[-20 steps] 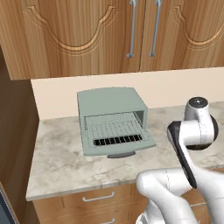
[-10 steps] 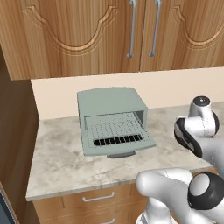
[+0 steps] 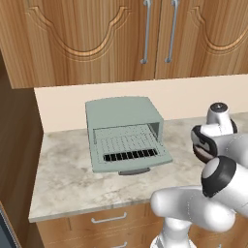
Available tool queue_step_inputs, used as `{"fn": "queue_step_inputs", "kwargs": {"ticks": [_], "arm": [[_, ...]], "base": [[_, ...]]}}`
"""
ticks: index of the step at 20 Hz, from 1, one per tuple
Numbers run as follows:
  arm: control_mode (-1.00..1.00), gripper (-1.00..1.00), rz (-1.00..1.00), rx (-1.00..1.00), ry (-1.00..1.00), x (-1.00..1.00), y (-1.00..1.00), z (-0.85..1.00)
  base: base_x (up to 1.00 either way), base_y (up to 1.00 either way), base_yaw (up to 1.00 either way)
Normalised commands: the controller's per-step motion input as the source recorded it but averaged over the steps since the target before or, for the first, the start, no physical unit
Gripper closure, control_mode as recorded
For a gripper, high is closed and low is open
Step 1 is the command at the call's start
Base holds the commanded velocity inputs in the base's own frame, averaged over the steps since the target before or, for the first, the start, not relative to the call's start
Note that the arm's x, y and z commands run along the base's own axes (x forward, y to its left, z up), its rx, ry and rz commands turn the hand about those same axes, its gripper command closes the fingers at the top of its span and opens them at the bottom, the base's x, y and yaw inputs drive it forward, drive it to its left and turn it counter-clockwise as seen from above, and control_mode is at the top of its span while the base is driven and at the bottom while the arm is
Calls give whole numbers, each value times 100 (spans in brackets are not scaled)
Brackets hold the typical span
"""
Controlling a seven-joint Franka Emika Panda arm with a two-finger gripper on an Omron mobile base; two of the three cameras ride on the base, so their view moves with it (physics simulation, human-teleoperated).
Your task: Pick up the heated bread from the toaster oven and place it in the bowl. Then move the bread bowl to the dining counter.
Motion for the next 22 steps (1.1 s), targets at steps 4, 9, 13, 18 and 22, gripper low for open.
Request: {"fn": "queue_step_inputs", "kwargs": {"ticks": [4, 9, 13, 18, 22], "arm": [[-100, -100, 0, 0, 5, -4, 0, 1], [-100, -100, 0, 1, 4, -13, 0, 5], [-100, -100, -6, 13, 0, -91, -15, 17], [-100, -100, -18, 15, -3, -75, -56, 15], [-100, -100, -18, 25, -4, -14, -87, -10]], "base": [[0, 0, 0], [0, 0, 0], [0, 0, 0], [0, 0, 0], [0, 0, 0]]}}
